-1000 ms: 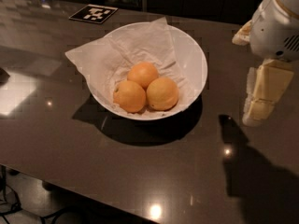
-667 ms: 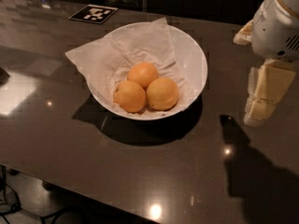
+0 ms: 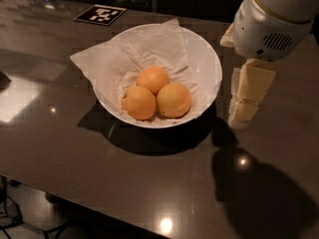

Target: Pick orange from white bowl

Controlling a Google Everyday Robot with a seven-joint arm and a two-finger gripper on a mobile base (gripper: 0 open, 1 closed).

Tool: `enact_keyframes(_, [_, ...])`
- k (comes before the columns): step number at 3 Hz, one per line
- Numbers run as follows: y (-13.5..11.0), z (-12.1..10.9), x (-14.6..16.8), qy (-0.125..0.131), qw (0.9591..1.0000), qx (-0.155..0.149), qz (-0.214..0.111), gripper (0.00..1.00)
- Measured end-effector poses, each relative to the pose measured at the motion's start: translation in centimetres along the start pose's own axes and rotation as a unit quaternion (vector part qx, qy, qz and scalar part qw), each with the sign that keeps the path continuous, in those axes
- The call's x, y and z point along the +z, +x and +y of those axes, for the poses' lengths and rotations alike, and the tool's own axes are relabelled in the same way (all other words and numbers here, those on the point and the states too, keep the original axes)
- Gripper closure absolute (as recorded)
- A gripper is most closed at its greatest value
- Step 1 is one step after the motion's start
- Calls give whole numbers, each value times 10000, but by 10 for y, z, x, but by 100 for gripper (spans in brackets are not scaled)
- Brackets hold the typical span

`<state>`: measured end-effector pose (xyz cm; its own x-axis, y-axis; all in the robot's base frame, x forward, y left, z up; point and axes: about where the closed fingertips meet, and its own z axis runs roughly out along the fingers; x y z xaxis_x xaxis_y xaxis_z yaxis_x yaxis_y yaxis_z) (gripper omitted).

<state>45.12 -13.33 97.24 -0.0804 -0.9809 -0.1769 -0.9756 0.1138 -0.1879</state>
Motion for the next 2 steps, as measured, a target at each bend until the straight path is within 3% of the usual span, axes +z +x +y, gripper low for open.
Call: enact_keyframes(2, [-35, -18, 30, -402, 9991, 68, 127, 5])
